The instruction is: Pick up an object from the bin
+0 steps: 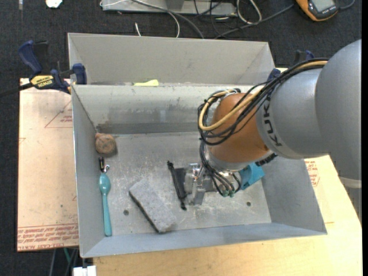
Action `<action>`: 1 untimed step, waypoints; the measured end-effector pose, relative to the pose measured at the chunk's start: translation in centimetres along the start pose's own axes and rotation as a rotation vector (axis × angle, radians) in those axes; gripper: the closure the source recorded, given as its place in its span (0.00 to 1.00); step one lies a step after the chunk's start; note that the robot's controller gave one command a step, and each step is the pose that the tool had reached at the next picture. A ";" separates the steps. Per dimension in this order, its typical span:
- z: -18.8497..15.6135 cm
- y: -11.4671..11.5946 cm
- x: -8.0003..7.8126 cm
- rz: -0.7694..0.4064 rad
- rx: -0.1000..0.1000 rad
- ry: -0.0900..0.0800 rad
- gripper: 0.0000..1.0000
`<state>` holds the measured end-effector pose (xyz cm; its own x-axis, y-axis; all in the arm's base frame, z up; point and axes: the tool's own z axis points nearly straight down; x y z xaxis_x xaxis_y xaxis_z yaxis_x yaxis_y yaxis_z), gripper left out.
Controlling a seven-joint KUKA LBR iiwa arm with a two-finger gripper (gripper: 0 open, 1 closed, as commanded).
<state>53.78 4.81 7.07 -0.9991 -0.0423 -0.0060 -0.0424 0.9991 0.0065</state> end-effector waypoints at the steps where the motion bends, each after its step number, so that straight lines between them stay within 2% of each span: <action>1: 0.0 0.0 0.0 0.000 0.000 0.000 1.00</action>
Offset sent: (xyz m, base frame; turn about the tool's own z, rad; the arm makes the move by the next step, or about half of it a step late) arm 0.0124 -0.0090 0.2230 -0.1680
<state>53.78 4.80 7.07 -0.9991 -0.0421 -0.0060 -0.0421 0.9991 0.0066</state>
